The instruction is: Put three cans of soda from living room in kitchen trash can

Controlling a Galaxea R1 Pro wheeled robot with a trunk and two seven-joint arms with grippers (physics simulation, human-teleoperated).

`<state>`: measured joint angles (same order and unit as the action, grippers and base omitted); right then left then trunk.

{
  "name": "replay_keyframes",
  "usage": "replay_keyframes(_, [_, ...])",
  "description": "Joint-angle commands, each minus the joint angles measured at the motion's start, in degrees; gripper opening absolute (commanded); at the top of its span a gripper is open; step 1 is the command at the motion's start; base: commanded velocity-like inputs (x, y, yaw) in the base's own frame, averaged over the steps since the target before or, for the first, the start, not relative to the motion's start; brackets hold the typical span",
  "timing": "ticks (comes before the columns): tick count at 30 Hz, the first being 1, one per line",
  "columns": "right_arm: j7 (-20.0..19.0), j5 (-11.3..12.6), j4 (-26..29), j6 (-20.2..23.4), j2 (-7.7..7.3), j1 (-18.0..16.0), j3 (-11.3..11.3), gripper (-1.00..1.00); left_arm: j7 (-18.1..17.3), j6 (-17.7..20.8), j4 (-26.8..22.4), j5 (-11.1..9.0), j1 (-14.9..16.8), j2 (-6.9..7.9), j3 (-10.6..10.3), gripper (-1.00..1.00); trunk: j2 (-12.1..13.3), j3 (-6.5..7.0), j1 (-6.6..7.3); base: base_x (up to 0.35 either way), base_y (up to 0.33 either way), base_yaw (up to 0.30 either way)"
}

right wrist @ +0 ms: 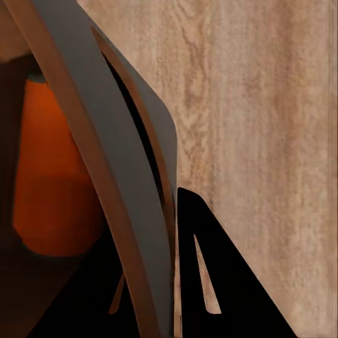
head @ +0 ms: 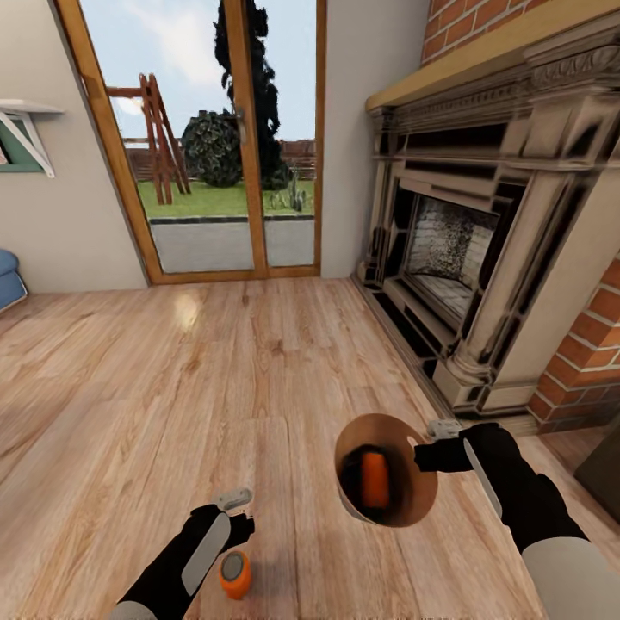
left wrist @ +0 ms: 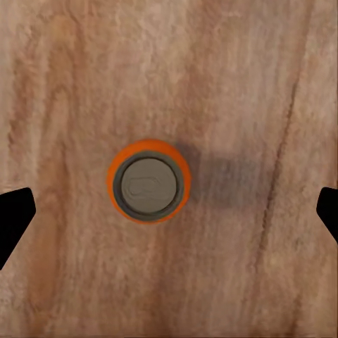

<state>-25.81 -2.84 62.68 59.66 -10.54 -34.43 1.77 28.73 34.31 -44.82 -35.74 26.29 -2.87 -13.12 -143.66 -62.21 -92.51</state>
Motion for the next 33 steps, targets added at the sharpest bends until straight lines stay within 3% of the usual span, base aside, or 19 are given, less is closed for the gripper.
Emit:
replay_keyframes(1, [-0.44, 2.09, 0.18, 0.34, -0.21, -0.02, -0.01, -1.0, -0.5, -0.1, 1.22, -0.01, 0.37, 0.03, 0.22, 1.0, -0.02, -0.22, -0.01, 0.0, 0.0, 0.0])
replay_keyframes(11, [-5.03, 2.07, 2.56, 0.34, -2.43, 0.08, 0.34, -1.0, -4.93, -2.6, 8.19, 0.43, 2.85, 0.02, 1.4, 1.0, -0.16, -2.44, -0.27, 0.0, 0.0, 0.0])
replay_keyframes(20, [-5.29, 2.08, 3.96, 0.34, -2.64, 0.19, 0.61, -1.0, -6.03, -2.67, 8.61, 0.64, 4.16, 0.2, 1.37, 1.0, -0.28, -4.43, -0.5, 0.0, 0.0, 0.0])
replay_keyframes(25, [-5.3, 2.12, 5.03, 0.34, -2.7, 0.24, 0.6, -1.0, -6.54, -2.97, 9.82, 0.61, 6.05, 1.49, 1.4, 1.0, -0.34, -5.54, -0.63, 0.0, 0.0, 0.0])
replay_keyframes(33, [-5.8, 3.12, 12.96, 0.34, -4.7, 0.93, 0.27, -1.0, -8.83, -4.47, 11.34, 0.65, 6.57, 1.95, 1.34, 1.0, -0.45, -7.31, -0.84, 0.0, 0.0, 0.0])
